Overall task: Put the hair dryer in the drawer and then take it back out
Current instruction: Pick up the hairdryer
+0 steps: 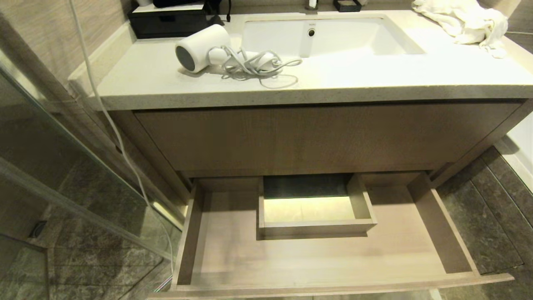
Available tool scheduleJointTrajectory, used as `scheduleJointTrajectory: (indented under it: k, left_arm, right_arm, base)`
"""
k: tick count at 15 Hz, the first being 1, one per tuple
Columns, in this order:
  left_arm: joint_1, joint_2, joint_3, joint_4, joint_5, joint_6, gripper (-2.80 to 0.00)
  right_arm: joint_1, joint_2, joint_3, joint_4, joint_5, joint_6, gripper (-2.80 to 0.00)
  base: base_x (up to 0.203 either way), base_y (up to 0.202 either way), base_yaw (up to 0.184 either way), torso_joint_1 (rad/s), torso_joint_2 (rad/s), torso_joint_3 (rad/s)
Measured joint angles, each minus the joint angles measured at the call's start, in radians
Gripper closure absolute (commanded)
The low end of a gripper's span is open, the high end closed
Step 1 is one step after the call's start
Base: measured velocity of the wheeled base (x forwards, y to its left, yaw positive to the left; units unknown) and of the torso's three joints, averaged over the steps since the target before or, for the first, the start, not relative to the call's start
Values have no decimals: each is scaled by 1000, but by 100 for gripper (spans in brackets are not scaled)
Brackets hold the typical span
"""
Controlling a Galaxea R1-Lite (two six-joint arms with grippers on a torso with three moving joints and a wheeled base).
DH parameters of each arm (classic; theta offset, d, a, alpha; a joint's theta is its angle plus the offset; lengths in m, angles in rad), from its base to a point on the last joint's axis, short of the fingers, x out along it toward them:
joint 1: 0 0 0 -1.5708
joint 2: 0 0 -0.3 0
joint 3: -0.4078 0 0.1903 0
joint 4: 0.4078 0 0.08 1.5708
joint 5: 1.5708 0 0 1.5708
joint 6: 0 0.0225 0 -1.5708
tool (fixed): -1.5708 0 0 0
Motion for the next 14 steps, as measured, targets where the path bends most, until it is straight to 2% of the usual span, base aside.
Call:
scheduleJointTrajectory:
  k: [2, 4, 14]
  left_arm:
    - [0, 0, 0, 0, -1, -2, -280]
    - [0, 0, 0, -1, 0, -18, -280]
    - [-1, 0, 0, -1, 0, -19, -280]
  right_arm:
    - [0, 0, 0, 0, 0, 0, 0]
    - [0, 0, 0, 0, 0, 0, 0]
    - [0, 0, 0, -2, -5, 3, 0]
  base:
    - [154, 0, -1, 3, 6, 0]
    - [0, 0, 0, 0, 0, 0]
    - [0, 0, 0, 0, 0, 0]
